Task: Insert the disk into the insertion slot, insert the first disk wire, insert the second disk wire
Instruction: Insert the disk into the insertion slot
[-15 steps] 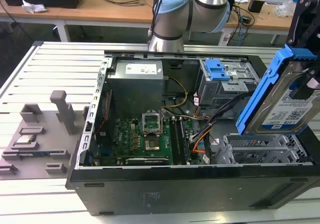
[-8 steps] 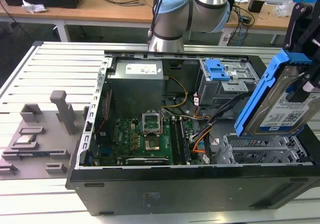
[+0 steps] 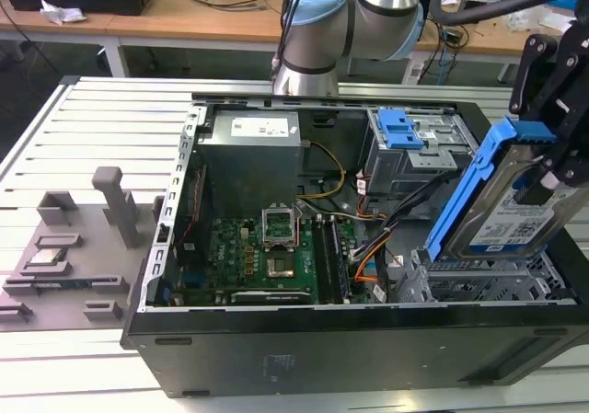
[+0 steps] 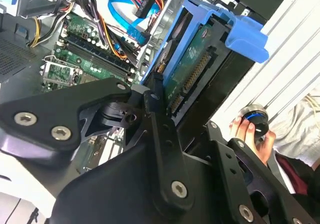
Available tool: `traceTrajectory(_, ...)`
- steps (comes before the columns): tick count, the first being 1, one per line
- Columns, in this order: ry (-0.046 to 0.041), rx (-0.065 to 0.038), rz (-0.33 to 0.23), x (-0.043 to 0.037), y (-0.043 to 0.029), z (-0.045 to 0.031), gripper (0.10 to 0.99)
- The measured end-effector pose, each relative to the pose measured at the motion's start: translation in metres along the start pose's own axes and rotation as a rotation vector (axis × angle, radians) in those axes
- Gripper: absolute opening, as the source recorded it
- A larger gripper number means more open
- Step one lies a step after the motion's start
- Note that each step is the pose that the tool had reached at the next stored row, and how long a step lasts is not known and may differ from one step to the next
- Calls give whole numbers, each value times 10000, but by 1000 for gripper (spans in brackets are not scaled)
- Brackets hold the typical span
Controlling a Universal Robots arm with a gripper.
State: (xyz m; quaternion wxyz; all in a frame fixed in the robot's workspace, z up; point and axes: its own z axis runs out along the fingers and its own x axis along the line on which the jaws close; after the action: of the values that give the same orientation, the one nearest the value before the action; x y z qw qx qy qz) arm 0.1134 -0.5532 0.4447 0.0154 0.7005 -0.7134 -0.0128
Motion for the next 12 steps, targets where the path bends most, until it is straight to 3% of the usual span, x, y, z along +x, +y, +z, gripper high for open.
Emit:
traceTrajectory(10,2,-2,-2,-3,-16,201,357)
traceTrajectory(12,2,-3,0,-3,-16,203,357)
